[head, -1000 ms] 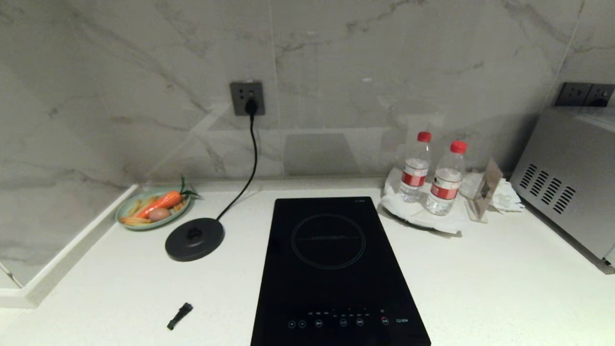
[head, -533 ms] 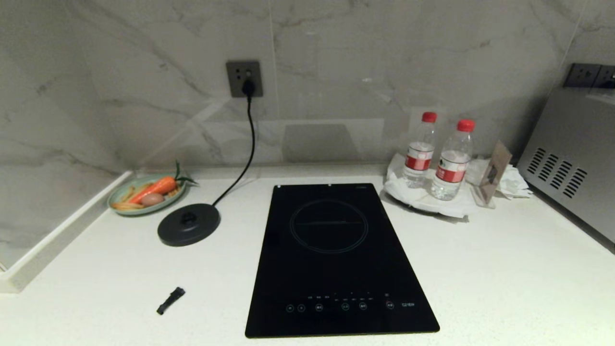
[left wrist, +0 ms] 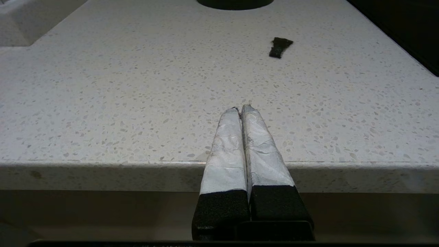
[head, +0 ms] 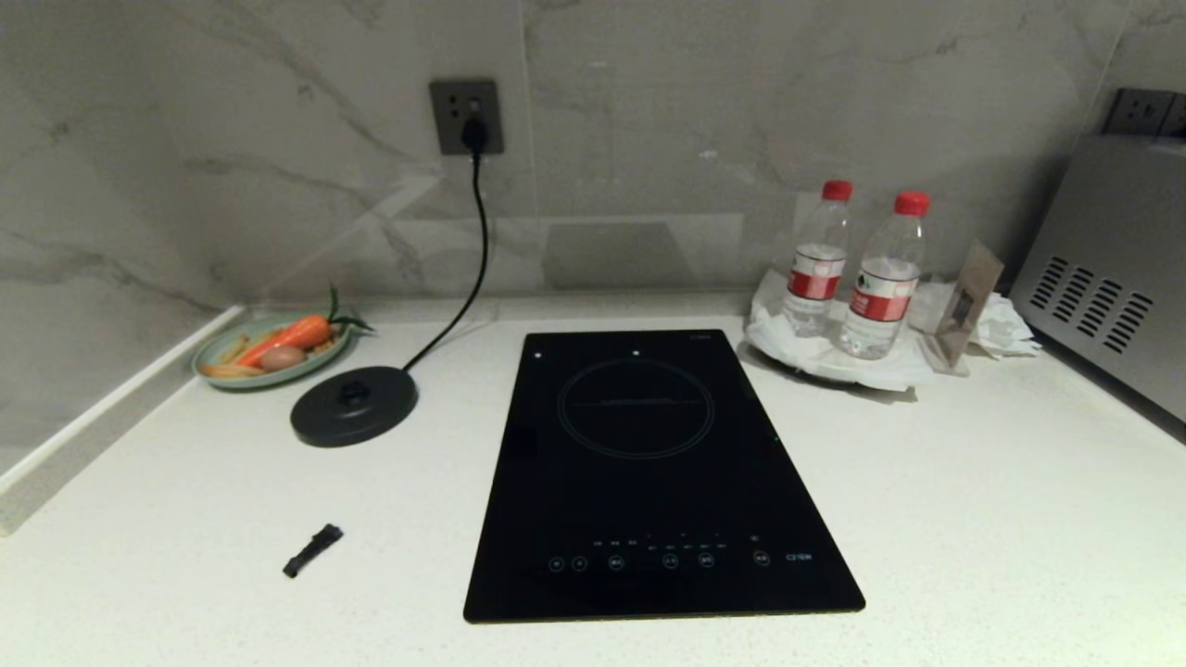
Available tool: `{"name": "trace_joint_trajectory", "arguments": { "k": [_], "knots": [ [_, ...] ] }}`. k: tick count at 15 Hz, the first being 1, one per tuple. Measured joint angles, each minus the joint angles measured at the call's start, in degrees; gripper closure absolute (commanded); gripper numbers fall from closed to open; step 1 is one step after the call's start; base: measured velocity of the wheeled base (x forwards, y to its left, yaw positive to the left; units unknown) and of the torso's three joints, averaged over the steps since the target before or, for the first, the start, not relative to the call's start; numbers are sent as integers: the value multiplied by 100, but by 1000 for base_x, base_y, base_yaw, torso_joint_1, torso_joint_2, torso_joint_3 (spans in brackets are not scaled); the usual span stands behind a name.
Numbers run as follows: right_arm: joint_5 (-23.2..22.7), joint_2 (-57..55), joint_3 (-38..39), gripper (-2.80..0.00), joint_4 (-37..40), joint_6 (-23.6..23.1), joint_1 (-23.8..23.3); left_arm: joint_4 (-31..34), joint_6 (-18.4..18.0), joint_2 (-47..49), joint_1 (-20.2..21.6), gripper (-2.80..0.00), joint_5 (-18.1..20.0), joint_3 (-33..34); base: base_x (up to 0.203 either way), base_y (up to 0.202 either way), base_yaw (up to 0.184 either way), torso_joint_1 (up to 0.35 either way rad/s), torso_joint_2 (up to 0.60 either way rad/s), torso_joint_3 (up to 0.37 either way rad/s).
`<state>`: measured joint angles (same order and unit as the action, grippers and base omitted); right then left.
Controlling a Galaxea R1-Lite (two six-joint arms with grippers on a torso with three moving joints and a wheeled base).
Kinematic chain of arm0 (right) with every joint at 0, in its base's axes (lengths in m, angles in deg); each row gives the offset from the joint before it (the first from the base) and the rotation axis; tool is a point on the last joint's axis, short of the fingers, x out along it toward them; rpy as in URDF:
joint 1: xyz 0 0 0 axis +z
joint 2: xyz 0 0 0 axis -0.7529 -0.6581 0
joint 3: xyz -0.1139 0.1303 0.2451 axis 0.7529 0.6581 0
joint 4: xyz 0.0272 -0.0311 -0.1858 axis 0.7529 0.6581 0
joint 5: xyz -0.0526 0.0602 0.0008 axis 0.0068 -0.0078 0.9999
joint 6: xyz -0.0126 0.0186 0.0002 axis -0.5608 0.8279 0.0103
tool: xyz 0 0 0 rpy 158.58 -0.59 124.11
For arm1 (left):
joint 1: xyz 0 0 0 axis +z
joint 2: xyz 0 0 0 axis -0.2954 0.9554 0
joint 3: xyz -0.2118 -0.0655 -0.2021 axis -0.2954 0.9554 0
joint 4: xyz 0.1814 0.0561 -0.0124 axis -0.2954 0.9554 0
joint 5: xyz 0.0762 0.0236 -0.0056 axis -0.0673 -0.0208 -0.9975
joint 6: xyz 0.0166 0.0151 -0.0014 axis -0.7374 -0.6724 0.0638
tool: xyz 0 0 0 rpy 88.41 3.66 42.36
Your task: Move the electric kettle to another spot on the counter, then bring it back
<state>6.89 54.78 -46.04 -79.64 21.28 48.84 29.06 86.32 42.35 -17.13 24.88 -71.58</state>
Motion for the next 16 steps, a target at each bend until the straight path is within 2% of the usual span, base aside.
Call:
{"name": "trace_joint_trajectory", "arguments": {
  "k": [11, 16],
  "knots": [
    [2, 0, 0, 0, 2, -2, 0, 2, 28, 0, 2, 0, -9, -5, 0, 0, 0, 0, 0, 0],
    [0, 0, 0, 0, 7, -5, 0, 0, 30, 0, 2, 0, -8, -5, -157, 0, -4, -2, 4, 3]
  ]
}}
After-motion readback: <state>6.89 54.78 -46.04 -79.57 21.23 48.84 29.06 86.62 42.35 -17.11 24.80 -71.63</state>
